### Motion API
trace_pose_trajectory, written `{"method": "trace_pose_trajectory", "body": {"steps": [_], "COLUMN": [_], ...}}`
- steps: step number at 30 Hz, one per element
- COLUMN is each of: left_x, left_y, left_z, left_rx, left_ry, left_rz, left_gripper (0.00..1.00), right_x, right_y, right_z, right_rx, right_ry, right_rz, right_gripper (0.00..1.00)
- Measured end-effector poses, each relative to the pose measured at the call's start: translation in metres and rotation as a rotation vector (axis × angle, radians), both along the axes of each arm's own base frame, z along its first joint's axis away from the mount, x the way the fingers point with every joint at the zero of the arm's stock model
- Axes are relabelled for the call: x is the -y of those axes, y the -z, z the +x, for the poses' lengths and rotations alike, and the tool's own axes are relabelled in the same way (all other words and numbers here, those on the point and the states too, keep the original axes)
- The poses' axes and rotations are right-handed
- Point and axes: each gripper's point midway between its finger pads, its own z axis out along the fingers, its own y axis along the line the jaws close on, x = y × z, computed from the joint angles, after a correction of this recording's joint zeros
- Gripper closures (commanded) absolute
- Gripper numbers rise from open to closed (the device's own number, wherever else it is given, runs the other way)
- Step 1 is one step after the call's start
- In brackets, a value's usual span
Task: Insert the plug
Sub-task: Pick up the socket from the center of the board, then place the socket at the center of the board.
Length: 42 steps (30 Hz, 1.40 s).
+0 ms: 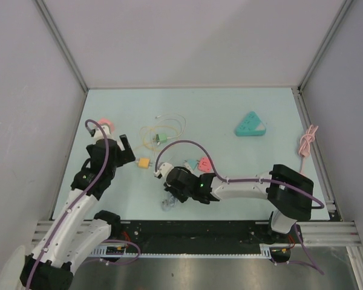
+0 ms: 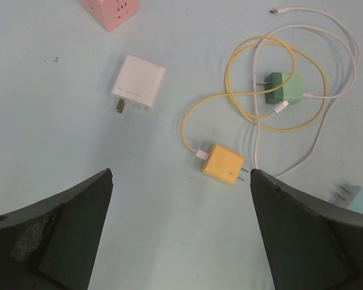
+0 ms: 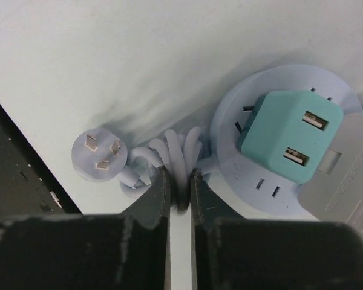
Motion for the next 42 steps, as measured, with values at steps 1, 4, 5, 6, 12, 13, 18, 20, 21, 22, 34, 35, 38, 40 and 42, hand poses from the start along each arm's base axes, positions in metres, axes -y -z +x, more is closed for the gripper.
{"method": "trace_pose_trajectory", "body": {"steps": [1,4,5,6,12,13,18,20,21,22,34,35,38,40,42], "left_x": [-0.003,-0.009,-0.009,-0.010,-0.009,-0.009,-0.009,-0.008,-0.008,-0.008,-0.004,-0.004,-0.003,-0.003,-0.004], "left_y": [0.001,0.002,0.001,-0.001,-0.011,-0.013,-0.016,-0.016,-0.017,-0.017,-0.010,-0.010,-0.010,-0.010,-0.010], "left_z": [0.001,0.002,0.003,0.004,0.006,0.006,0.006,0.006,0.006,0.006,0.006,0.006,0.006,0.006,0.006], "left_rx": [-0.002,0.000,0.006,0.014,0.059,0.064,0.077,0.078,0.079,0.081,0.069,0.069,0.069,0.069,0.069], "left_ry": [-0.008,-0.021,-0.019,-0.019,-0.009,-0.008,0.000,0.005,0.006,0.007,0.030,0.032,0.035,0.035,0.033], "left_rz": [-0.001,-0.012,-0.018,-0.022,-0.041,-0.044,-0.046,-0.049,-0.051,-0.052,-0.075,-0.076,-0.079,-0.080,-0.080], "left_gripper": [0.00,0.00,0.00,0.00,0.00,0.00,0.00,0.00,0.00,0.00,0.00,0.00,0.00,0.00,0.00], "right_x": [0.000,0.001,0.003,0.004,0.010,0.011,0.029,0.046,0.059,0.066,0.172,0.174,0.174,0.175,0.174], "right_y": [0.000,-0.001,-0.002,-0.003,-0.059,-0.076,-0.153,-0.169,-0.174,-0.176,-0.116,-0.108,-0.081,-0.066,-0.055], "right_z": [-0.001,-0.005,-0.007,-0.011,-0.021,-0.016,0.040,0.071,0.091,0.101,0.260,0.273,0.315,0.342,0.366], "right_rx": [0.000,0.007,0.007,0.005,0.019,0.027,0.119,0.154,0.172,0.179,0.178,0.182,0.195,0.210,0.226], "right_ry": [-0.004,-0.020,-0.032,-0.046,-0.113,-0.102,0.007,0.083,0.135,0.161,0.481,0.488,0.508,0.524,0.536], "right_rz": [-0.005,-0.026,-0.039,-0.051,0.002,0.032,0.180,0.202,0.204,0.204,0.107,0.093,0.054,0.039,0.025], "right_gripper": [1.00,1.00,1.00,1.00,1.00,1.00,1.00,1.00,1.00,1.00,1.00,1.00,1.00,1.00,0.99]}}
